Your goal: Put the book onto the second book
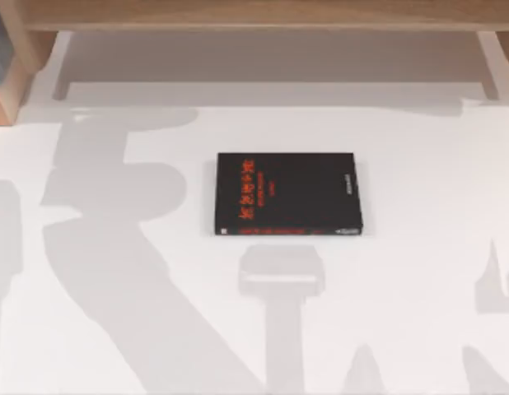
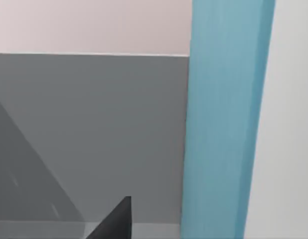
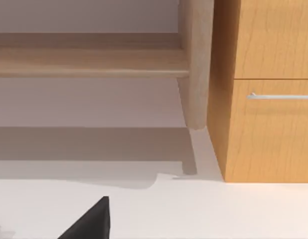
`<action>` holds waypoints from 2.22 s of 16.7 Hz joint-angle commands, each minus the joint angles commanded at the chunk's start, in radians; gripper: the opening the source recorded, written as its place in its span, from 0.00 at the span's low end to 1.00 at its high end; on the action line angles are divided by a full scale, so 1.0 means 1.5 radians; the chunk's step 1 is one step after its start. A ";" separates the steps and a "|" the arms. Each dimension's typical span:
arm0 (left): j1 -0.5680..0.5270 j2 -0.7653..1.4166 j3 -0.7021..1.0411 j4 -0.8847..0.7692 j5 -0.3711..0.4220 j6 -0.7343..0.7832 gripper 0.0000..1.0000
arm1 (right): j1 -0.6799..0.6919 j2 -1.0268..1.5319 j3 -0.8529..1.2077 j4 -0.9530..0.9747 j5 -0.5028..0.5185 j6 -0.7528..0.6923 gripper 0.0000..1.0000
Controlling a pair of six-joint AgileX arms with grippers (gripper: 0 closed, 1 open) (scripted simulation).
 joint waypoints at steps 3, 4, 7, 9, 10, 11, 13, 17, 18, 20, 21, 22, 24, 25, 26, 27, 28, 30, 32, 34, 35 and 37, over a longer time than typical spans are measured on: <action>0.000 0.000 0.000 0.000 0.000 0.000 0.47 | 0.000 0.000 0.000 0.000 0.000 0.000 1.00; 0.000 0.000 0.000 0.000 0.000 0.000 0.40 | 0.000 0.000 0.000 0.000 0.000 0.000 1.00; 0.000 0.000 0.000 0.000 0.000 0.000 0.17 | 0.000 0.000 0.000 0.000 0.000 0.000 1.00; 0.000 0.000 0.000 0.000 0.000 0.000 0.02 | 0.000 0.000 0.000 0.000 0.000 0.000 1.00; 0.000 0.000 0.000 0.000 0.000 0.000 0.00 | 0.000 0.000 0.000 0.000 0.000 0.000 1.00; 0.000 0.000 0.000 0.000 0.000 0.000 0.00 | 0.000 0.000 0.000 0.000 0.000 0.000 1.00; 0.000 0.000 0.000 0.000 0.000 0.000 0.00 | 0.000 0.000 0.000 0.000 0.000 0.000 1.00; 0.000 0.000 0.000 0.000 0.000 0.000 0.00 | 0.000 0.000 0.000 0.000 0.000 0.000 1.00; 0.002 -0.001 0.000 0.000 0.000 0.001 0.00 | 0.000 0.000 0.000 0.000 0.000 0.000 1.00; 0.003 -0.009 -0.005 -0.003 0.001 0.001 0.00 | 0.000 0.000 0.000 0.000 0.000 0.000 1.00; 0.005 -0.017 -0.010 -0.006 0.002 0.001 0.00 | 0.000 0.000 0.000 0.000 0.000 0.000 1.00; 0.006 -0.025 -0.015 -0.009 0.003 0.001 0.00 | 0.000 0.000 0.000 0.000 0.000 0.000 1.00; 0.007 -0.032 -0.019 -0.012 0.005 0.001 0.00 | 0.000 0.000 0.000 0.000 0.000 0.000 1.00; 0.007 -0.032 -0.019 -0.012 0.005 0.001 0.00 | 0.000 0.000 0.000 0.000 0.000 0.000 1.00; 0.004 -0.029 -0.017 -0.011 0.004 0.002 0.00 | 0.000 0.000 0.000 0.000 0.000 0.000 1.00; 0.004 -0.029 -0.017 -0.011 0.004 0.002 0.00 | 0.000 0.000 0.000 0.000 0.000 0.000 1.00; 0.003 -0.034 -0.019 -0.013 0.001 0.005 0.00 | 0.000 0.000 0.000 0.000 0.000 0.000 1.00; 0.001 -0.058 -0.029 -0.021 -0.016 0.017 0.00 | 0.000 0.000 0.000 0.000 0.000 0.000 1.00; -0.008 -0.102 -0.038 -0.031 -0.052 0.042 0.00 | 0.000 0.000 0.000 0.000 0.000 0.000 1.00; -0.027 -0.158 -0.041 -0.038 -0.099 0.075 0.00 | 0.000 0.000 0.000 0.000 0.000 0.000 1.00; -0.043 -0.189 -0.041 -0.041 -0.128 0.095 0.00 | 0.000 0.000 0.000 0.000 0.000 0.000 1.00; -0.087 -0.252 -0.039 -0.046 -0.188 0.138 0.00 | 0.000 0.000 0.000 0.000 0.000 0.000 1.00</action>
